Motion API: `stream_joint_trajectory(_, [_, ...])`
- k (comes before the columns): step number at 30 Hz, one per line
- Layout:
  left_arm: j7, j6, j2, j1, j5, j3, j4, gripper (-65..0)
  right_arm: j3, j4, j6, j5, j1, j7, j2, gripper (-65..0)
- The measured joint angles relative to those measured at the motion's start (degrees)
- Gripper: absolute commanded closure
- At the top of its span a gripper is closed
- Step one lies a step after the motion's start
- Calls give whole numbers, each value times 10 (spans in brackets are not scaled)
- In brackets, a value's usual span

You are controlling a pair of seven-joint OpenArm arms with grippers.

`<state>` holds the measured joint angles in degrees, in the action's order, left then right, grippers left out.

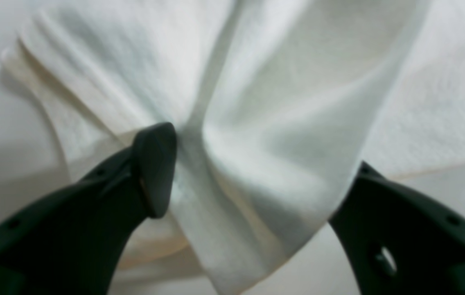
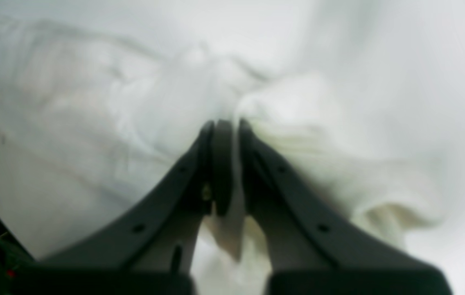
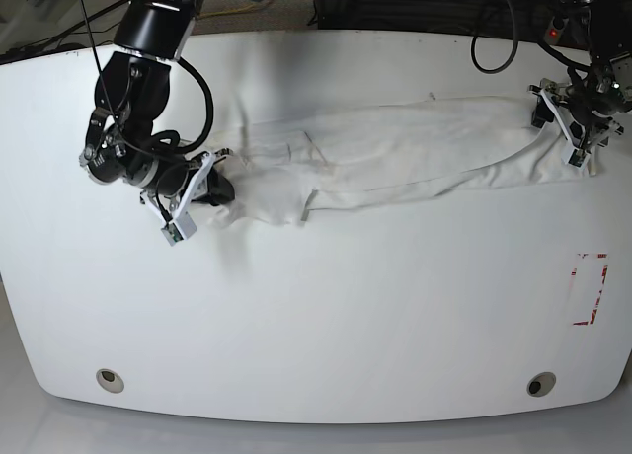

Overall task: Fold the T-shirt properly
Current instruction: 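Lay the folded strip down and pull both grippers apart to straighten it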

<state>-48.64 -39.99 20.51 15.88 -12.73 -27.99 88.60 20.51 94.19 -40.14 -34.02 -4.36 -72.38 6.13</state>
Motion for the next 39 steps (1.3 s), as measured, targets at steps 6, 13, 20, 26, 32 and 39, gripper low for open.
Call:
stream_joint_trajectory(6, [1,0,0,0,1,0,0,-382,35,0,2,-49,57,-4,33,-14])
stream_joint_trajectory(13, [1,0,0,0,0,0,0,-382,35,-39,2,-56,63,21,58,-287])
stream_joint_trajectory(20, [-19,-2,8,-13,3,1,-1,-382,38,-23,4,-55,76,32,72,-431])
stream_joint_trajectory(26, [-29,-2,6,-35,17,-5,-1,-382,33,129,2,-119,124,35,68,-431])
stream_joint_trajectory(32, [-25,-1,7,-48,15,-27,6,-383,-13,86,5,-133,148,31,48,-430])
stream_joint_trajectory(39, [-27,-1,5,-46,15,-27,6,-383,-26,-48,-4,-72,137,118,43,-430])
